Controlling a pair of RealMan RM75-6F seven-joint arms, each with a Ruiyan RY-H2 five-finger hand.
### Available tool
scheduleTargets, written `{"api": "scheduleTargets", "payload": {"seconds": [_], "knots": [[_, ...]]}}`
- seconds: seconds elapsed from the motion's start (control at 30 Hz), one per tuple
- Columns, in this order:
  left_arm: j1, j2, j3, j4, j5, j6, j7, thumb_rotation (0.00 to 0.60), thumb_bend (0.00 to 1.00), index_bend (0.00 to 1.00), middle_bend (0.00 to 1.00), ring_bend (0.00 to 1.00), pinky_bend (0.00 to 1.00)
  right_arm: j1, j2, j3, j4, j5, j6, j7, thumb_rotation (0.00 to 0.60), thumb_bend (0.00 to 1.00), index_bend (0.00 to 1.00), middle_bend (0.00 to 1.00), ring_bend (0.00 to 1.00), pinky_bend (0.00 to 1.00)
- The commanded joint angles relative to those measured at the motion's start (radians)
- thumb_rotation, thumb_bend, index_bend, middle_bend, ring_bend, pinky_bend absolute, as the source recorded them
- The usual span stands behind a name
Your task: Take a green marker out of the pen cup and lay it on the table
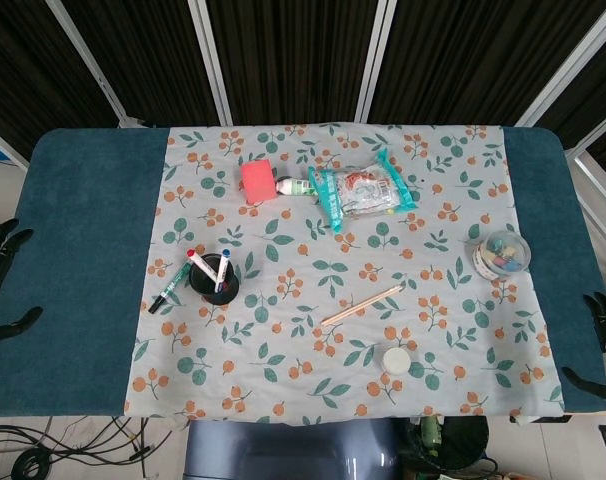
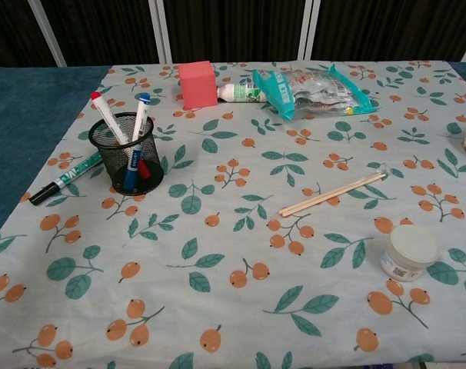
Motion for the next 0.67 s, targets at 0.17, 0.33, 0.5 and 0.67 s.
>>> {"api": "scheduleTargets", "payload": {"seconds": [0.17, 0.33, 0.5, 0.67], "knots": [[0.013, -0.038, 0.002, 0.064, 0.001, -0.018, -0.105, 0.600, 0.15, 0.07, 0.01, 0.00, 0.01, -0.003, 0.002, 0.002, -0.003, -0.001, 0.009, 0.002, 0.600, 0.05, 0.08, 0.09, 0.14, 0.17], [0.005, -0.064, -0.005, 0.097, 0.000, -0.042, -0.116, 0.600, 0.15, 0.07, 0.01, 0.00, 0.01, -0.005, 0.004, 0.009, -0.009, 0.001, 0.020, 0.005, 0.600, 0.05, 0.08, 0.09, 0.14, 0.17], [0.017, -0.154, -0.019, 0.183, 0.042, 0.012, -0.156, 0.600, 0.15, 0.06, 0.01, 0.00, 0.01, -0.008, 0.003, 0.014, -0.021, -0.008, 0.041, 0.003, 0.600, 0.05, 0.07, 0.09, 0.14, 0.17], [0.016, -0.188, -0.019, 0.237, 0.049, 0.000, -0.178, 0.600, 0.15, 0.06, 0.01, 0.00, 0.01, -0.005, -0.004, 0.017, -0.020, -0.006, 0.040, -0.004, 0.600, 0.05, 0.07, 0.09, 0.14, 0.17]]}}
